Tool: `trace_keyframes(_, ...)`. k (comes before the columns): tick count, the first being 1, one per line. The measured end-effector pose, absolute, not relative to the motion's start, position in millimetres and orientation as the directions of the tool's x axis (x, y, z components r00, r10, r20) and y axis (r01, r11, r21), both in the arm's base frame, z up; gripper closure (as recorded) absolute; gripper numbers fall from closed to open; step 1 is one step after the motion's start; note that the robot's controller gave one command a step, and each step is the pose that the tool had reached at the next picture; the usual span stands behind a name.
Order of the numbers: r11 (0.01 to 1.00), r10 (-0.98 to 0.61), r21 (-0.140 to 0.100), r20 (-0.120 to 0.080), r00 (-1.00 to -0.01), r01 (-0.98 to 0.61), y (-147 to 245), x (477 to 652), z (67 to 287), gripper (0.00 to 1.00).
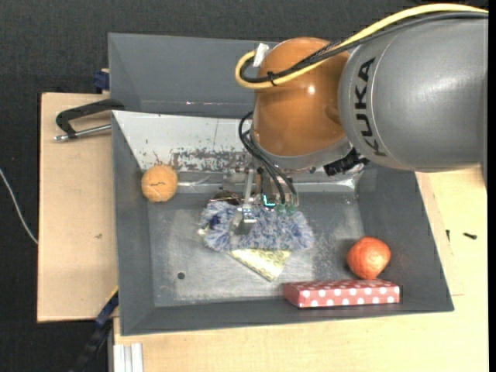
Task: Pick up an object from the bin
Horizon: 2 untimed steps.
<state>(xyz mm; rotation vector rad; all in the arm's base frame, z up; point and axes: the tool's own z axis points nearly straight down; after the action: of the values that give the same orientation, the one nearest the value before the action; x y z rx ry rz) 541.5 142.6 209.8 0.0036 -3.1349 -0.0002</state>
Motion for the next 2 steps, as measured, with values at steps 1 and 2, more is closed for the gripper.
trace_keyframes(1, 1.0, -0.001, 0.001, 0.0, -1.0, -0.001, 142, 543.1, 213, 0.0)
trace_keyframes(2, 0.998, -0.07, 0.002, -0.006, -0.997, -0.07, 132, 543.4, 185, 0.0)
